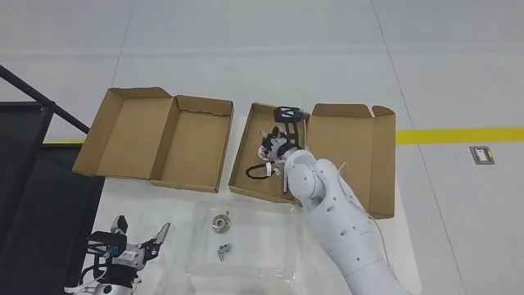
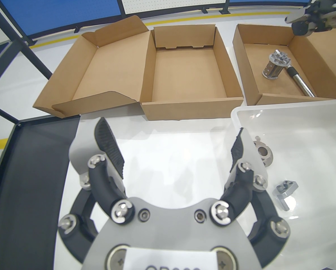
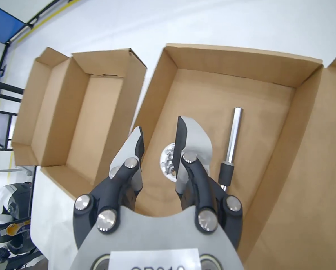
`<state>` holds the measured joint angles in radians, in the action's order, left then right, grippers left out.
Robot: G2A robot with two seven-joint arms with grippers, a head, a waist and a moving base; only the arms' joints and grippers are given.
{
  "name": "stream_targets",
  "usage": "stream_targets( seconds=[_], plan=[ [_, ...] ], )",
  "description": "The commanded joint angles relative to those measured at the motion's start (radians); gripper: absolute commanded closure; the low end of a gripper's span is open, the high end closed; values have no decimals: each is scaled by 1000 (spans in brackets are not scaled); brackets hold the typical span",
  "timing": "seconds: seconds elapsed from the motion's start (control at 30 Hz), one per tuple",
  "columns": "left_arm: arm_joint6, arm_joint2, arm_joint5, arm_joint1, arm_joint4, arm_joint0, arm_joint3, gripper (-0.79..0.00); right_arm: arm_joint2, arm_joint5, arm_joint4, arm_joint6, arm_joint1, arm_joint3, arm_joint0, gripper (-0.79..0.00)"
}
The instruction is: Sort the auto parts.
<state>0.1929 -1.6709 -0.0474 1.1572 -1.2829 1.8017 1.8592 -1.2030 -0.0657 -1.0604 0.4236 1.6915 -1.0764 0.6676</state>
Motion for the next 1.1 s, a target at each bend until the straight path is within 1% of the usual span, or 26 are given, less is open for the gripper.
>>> stream_targets(
  seconds=[0.0, 0.03, 0.43, 0.47, 0.53, 0.6, 0.73, 0.83, 0.9, 1.07],
  plan=[
    [0, 0, 0, 0, 0, 0, 0, -785, 2, 26, -13, 32, -7, -117, 58, -757],
    [0, 0, 0, 0, 0, 0, 0, -785, 6, 38, -23, 47, -9, -142, 71, -785],
    [0, 0, 0, 0, 0, 0, 0, -785, 6, 38, -23, 47, -9, -142, 71, -785],
    [-2, 1, -7, 0, -6, -3, 1, -785, 10, 57, -14, 37, -9, -147, 81, -785],
    [8, 2, -29, -1, -30, -9, 4, -785, 8, 122, -4, -20, -13, -163, 111, -785],
    [-1, -1, -69, -4, -46, -11, 9, -785, 6, 174, -22, -69, -19, -196, 133, -785],
    [-28, -17, -215, -16, -109, -25, 29, -785, -7, 287, -74, -160, -36, -298, 195, -785],
    [-58, -36, -363, -28, -154, -40, 52, -785, -22, 362, -106, -204, -49, -376, 247, -785],
    [-66, -54, -445, -38, -217, -56, 71, -785, -36, 396, -131, -229, -58, -423, 280, -785],
    [-80, -59, -669, -59, -313, -103, 111, -785, -76, 489, -160, -279, -79, -538, 370, -785]
  ],
)
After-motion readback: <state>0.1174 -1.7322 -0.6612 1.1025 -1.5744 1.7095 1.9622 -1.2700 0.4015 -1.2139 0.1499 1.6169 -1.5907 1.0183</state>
